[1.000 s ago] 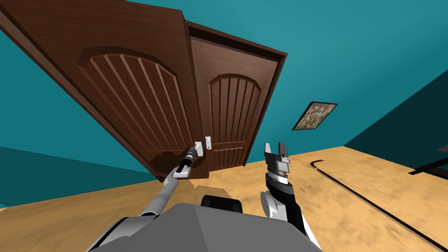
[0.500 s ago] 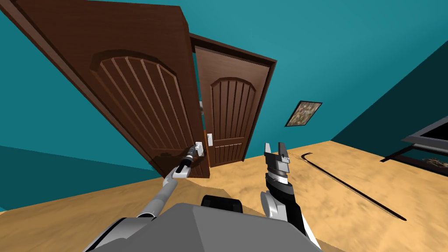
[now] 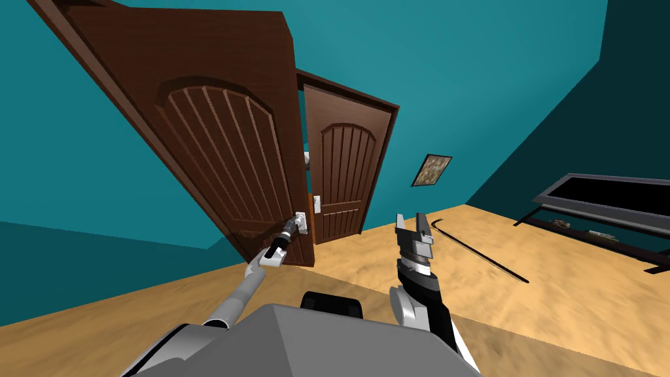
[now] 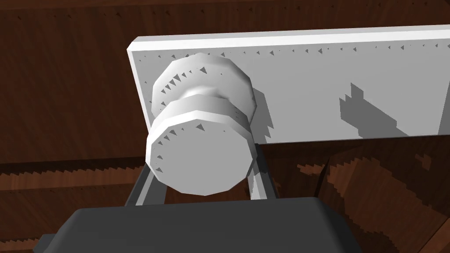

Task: Pull the door open

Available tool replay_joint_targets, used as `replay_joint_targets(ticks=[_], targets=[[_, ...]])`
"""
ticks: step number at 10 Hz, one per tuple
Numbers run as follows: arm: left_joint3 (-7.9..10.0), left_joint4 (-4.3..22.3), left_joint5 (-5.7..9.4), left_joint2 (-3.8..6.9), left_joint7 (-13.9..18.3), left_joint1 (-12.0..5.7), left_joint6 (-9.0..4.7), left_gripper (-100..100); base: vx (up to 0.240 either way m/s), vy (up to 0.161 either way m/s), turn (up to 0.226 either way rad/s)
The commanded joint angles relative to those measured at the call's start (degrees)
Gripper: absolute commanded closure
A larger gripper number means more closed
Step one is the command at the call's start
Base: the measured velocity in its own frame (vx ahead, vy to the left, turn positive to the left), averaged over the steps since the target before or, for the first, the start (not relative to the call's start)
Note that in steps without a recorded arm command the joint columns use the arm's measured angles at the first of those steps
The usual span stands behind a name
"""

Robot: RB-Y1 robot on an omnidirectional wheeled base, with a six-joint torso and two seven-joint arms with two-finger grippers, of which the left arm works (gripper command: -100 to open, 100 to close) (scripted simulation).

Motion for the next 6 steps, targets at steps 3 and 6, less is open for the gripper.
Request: replay_joint_targets(ticks=[3,6], targets=[[-2.03,-1.2,-0.14,0.91,1.3,0.72,-0.12,100,-0.122,0.073,-0.085],[-4.13,-2.3,-0.13,2.45,3.1,1.73,-0.96,100,-0.218,0.092,-0.136]])
